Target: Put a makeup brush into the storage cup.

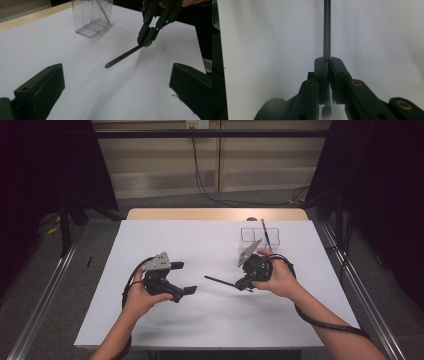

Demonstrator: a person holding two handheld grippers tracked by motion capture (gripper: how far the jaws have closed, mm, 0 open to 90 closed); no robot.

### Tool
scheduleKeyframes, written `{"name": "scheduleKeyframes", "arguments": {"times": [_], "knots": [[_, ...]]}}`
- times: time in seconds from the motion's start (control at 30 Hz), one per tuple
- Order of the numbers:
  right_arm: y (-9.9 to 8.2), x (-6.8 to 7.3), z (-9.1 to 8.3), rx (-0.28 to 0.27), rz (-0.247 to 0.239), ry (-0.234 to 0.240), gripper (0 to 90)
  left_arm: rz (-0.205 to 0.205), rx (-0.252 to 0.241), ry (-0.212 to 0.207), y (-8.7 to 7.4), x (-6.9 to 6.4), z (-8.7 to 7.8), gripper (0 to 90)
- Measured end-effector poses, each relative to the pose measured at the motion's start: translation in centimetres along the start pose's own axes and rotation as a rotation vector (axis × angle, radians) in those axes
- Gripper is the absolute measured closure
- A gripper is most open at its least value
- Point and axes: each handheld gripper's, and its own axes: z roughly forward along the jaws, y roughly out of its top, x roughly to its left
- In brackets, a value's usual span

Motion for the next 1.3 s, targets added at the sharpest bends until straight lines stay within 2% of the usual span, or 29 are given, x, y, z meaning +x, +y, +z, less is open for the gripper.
{"name": "scheduleKeyframes", "arguments": {"times": [0.13, 0.3, 0.33, 0.43, 0.7, 0.8, 1.0, 1.03, 1.2, 1.3], "knots": [[0.1, 0.2, 0.0, 0.002, -0.015, 0.007, 84.9, 0.013, 0.086, -0.006, 0.5, -0.2, 1.1, 0.0], [0.1, 0.4, 0.1, 0.007, -0.031, 0.018, 84.9, 0.067, 0.169, -0.016, 1.2, -0.3, 1.8, 5.6], [0.1, 0.4, 0.2, 0.01, -0.036, 0.015, 84.9, 0.089, 0.188, -0.007, 1.4, -0.4, 1.9, 7.3], [0.1, 0.5, 0.3, 0.016, -0.04, 0.019, 84.9, 0.114, 0.232, -0.004, 1.8, -0.5, 2.3, 10.8], [0.4, 0.7, 0.3, 0.017, -0.064, 0.026, 84.9, 0.157, 0.321, -0.012, 3.1, -0.5, 3.1, 18.0], [0.4, 0.8, 0.3, 0.017, -0.071, 0.027, 84.9, 0.189, 0.364, -0.008, 3.6, -0.6, 3.5, 22.4], [0.6, 0.9, 0.4, 0.022, -0.092, 0.032, 84.8, 0.213, 0.447, -0.012, 4.4, -0.7, 4.2, 25.4], [0.6, 1.0, 0.4, 0.021, -0.093, 0.035, 84.8, 0.202, 0.454, -0.02, 4.4, -0.8, 4.4, 26.9], [0.7, 1.1, 0.5, 0.018, -0.108, 0.036, 84.9, 0.216, 0.512, -0.04, 4.8, -0.8, 5.0, 36.3], [0.8, 1.1, 0.4, 0.013, -0.11, 0.046, 84.8, 0.242, 0.542, -0.041, 5.0, -0.8, 5.3, 38.5]]}}
